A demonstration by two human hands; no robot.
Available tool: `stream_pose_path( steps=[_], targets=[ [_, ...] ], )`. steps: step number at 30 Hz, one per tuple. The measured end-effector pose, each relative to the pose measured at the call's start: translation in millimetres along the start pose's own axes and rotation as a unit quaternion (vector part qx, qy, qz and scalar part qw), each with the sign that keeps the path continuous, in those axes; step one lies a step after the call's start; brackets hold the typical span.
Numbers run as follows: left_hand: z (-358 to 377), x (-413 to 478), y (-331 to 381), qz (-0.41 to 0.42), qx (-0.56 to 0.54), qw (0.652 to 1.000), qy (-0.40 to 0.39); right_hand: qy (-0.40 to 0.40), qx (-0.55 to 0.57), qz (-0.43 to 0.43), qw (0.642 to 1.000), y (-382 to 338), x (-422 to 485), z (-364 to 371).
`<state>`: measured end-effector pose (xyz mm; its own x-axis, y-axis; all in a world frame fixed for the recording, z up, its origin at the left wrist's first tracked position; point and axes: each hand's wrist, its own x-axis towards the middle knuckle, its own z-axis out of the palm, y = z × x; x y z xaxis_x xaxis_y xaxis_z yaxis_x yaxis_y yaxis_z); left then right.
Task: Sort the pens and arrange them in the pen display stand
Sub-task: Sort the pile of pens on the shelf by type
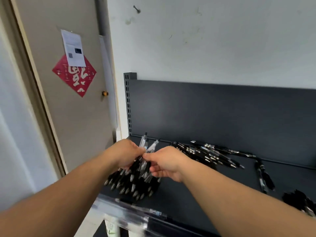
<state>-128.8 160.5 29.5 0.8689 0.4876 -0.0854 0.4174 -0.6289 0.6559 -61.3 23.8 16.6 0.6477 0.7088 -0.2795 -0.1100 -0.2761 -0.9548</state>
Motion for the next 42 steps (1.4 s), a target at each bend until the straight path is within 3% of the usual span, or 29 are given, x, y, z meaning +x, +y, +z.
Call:
stream_pose_path(
  steps=[5,12,21,29,37,42],
  targets=[
    [10,2,-22,0.0,0.075,0.997,-0.024,0.027,-0.146,0.006,0.989,9,11,6],
    [17,-8,-29,0.034,0.153,0.987,0.019,0.032,-0.219,-0.033,0.975,24,16,5],
    [12,-9,-27,0.042,0.159,0.984,-0.072,0.076,-0.395,-0.137,0.905,25,18,3],
    [29,-14,-36,0.105,0.182,0.976,-0.064,0.058,-0.433,-0.2,0.877,32,23,-3],
    [25,-22,-42,0.113,0.193,0.974,-0.037,0.005,-0.507,-0.154,0.848,31,31,-12],
    [28,-26,-35,0.101,0.2,0.975,-0.013,0.016,-0.517,-0.168,0.839,39,29,-9]
  ],
)
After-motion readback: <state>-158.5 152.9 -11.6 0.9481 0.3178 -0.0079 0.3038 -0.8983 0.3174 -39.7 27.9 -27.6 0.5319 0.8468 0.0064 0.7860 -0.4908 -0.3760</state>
